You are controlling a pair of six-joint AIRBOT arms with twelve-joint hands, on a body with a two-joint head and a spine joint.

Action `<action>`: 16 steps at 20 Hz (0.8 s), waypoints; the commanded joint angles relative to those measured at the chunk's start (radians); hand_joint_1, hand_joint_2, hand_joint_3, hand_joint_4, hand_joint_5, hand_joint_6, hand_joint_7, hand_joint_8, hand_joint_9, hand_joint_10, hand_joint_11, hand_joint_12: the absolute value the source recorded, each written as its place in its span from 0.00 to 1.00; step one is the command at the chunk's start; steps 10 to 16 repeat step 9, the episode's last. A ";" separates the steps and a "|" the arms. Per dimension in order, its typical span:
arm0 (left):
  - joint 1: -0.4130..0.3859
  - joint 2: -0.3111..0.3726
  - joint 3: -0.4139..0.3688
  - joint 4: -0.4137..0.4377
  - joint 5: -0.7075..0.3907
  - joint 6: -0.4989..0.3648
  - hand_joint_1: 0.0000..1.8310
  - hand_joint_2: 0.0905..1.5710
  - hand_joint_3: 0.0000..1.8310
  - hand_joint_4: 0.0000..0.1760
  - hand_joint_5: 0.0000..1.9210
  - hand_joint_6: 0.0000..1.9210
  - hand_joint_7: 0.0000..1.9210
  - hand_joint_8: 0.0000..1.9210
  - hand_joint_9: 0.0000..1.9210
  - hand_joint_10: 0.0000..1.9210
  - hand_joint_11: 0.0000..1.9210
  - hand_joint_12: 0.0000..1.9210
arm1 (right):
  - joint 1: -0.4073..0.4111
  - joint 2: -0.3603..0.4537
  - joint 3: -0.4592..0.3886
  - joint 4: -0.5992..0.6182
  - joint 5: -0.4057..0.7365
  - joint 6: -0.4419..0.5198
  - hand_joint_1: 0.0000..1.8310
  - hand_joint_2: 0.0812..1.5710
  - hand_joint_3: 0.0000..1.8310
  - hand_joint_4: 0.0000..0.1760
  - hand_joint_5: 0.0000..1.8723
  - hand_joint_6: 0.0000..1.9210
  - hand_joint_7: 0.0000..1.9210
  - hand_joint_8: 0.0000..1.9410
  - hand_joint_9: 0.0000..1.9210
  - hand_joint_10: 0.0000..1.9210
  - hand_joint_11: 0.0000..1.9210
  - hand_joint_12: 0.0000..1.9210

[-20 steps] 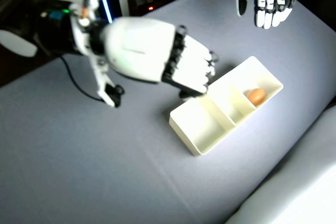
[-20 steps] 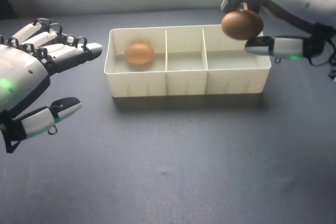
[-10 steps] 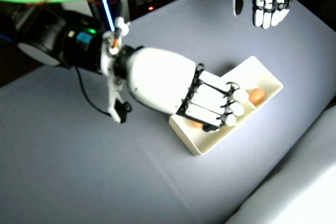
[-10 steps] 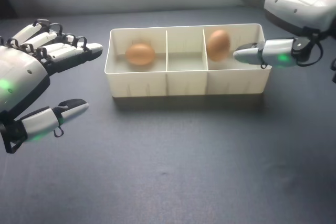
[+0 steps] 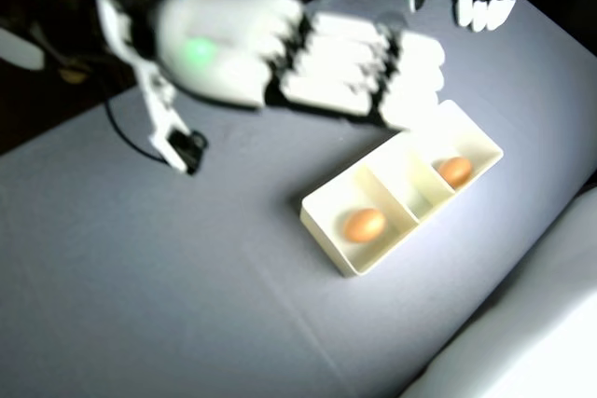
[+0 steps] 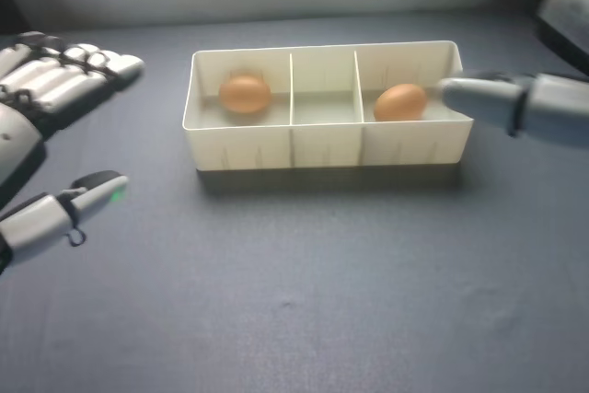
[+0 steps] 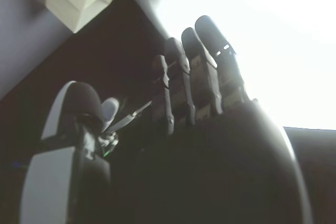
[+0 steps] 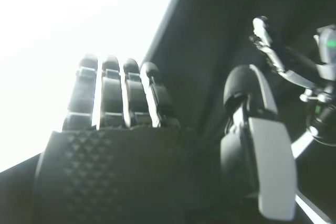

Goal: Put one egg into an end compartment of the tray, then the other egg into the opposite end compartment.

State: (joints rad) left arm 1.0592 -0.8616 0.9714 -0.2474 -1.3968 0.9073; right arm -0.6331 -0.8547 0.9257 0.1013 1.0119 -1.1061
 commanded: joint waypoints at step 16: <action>0.082 0.049 -0.051 -0.048 -0.331 0.005 0.04 0.78 0.00 0.88 0.00 0.00 0.00 0.00 0.00 0.00 0.00 0.00 | -0.407 0.138 -0.136 0.153 0.696 0.060 0.14 0.84 0.00 0.00 0.00 0.00 0.00 0.00 0.00 0.00 0.00 0.00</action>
